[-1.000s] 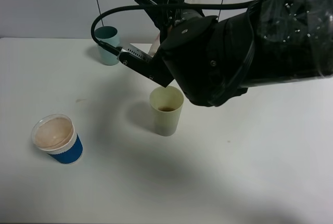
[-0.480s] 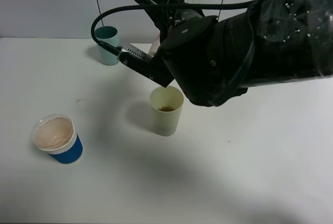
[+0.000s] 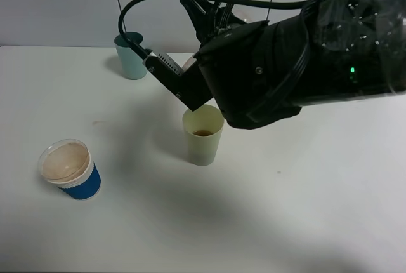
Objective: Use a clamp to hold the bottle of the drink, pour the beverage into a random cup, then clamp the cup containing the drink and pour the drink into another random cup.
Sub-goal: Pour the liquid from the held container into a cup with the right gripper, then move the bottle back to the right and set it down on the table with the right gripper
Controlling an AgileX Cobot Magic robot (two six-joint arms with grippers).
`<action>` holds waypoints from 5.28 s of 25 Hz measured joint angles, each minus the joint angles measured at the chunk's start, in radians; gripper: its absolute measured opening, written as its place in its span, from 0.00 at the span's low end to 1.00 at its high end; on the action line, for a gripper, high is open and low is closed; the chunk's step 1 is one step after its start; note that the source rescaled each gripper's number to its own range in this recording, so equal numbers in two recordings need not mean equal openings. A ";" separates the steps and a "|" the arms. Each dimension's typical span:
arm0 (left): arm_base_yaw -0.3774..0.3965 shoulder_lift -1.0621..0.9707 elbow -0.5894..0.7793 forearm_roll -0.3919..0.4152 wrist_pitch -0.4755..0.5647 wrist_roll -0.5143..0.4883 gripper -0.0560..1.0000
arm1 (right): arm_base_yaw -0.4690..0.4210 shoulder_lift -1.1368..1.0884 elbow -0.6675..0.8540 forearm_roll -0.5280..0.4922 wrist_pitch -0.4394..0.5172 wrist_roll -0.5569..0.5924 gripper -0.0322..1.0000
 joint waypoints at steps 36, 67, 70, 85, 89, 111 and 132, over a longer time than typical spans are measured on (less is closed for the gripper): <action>0.000 0.000 0.000 0.000 0.000 0.000 0.88 | -0.299 -0.002 0.000 0.335 -0.312 0.797 0.04; 0.000 0.000 0.000 0.000 0.000 0.000 0.88 | -0.661 -0.002 0.004 0.710 -0.691 0.705 0.04; 0.000 0.000 0.000 0.000 0.000 0.000 0.88 | -0.675 -0.002 0.025 0.714 -0.744 0.700 0.04; 0.000 0.000 0.000 0.000 0.000 0.000 0.88 | -0.775 -0.002 0.239 0.747 -1.044 0.697 0.04; 0.000 0.000 0.000 0.000 0.000 0.000 0.88 | -0.796 0.000 0.242 0.777 -1.124 0.634 0.04; 0.000 0.000 0.000 0.000 0.000 0.000 0.88 | -0.911 0.087 0.356 0.977 -1.458 0.486 0.03; 0.000 0.000 0.000 0.000 0.000 0.000 0.88 | -0.911 0.089 0.356 1.133 -1.383 0.436 0.03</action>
